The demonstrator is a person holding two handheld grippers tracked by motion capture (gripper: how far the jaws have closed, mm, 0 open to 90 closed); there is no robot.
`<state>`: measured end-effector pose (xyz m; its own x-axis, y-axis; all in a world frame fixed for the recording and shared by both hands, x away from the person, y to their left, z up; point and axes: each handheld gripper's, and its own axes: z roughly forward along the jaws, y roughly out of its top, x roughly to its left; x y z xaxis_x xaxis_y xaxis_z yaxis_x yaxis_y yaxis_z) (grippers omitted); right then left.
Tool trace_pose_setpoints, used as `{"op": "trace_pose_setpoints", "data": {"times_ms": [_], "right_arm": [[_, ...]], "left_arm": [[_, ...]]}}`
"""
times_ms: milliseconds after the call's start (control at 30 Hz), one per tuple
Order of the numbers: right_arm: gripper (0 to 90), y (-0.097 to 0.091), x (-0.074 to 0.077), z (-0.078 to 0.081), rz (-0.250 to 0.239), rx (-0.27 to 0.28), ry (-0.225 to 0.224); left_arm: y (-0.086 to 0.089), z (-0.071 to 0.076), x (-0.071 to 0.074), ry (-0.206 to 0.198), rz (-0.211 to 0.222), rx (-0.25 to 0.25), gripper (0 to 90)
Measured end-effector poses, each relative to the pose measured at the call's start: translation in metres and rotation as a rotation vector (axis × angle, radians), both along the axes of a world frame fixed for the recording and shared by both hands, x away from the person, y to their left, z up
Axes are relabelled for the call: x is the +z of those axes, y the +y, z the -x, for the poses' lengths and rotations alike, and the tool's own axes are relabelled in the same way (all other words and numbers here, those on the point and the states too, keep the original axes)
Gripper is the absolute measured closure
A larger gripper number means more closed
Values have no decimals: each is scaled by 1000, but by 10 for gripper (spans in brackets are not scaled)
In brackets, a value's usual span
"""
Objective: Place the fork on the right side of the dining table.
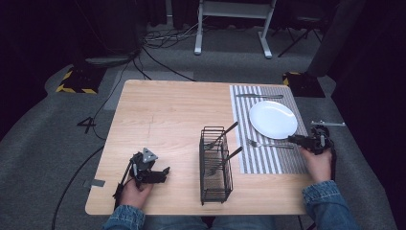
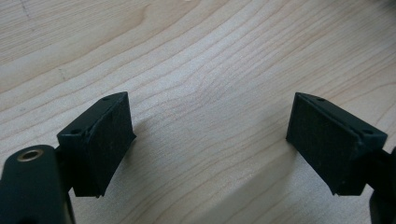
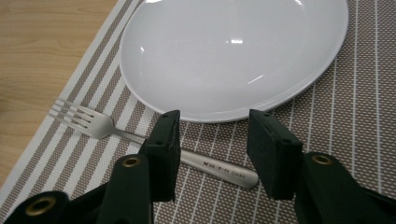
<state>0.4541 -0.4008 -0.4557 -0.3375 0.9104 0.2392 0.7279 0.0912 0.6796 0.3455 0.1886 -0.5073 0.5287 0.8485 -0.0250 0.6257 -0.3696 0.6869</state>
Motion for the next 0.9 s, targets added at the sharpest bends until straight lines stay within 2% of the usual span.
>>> {"op": "trace_pose_setpoints", "data": {"times_ms": [100, 233, 333, 367, 400, 433, 533, 633, 800, 900], "right_arm": [[546, -3, -3, 5, 37, 1, 7], [546, -11, -11, 10, 46, -19, 29], [544, -14, -16, 14, 88, -27, 33], [544, -14, -16, 14, 88, -27, 33], [537, -13, -19, 15, 139, -32, 38], [535, -12, -20, 16, 168, -31, 32], [531, -9, -23, 15, 239, -32, 29], [519, -4, -26, 13, 290, -24, 25], [502, 0, -27, 10, 330, -30, -3], [498, -1, -27, 7, 327, -36, -5]], "left_arm": [[0, 0, 0, 0, 1, 1, 147], [0, 0, 0, 0, 0, 0, 147], [0, 0, 0, -1, -1, -1, 147], [0, 0, 0, -1, -1, -1, 147], [0, 0, 0, -1, 0, 0, 147], [0, 0, 0, 0, -1, 0, 147], [0, 0, 0, -1, 1, 1, 147], [0, 0, 0, -1, 0, 0, 147], [0, 1, 0, 1, 4, 7, 148], [0, 1, 0, 0, 2, 6, 147]]}}
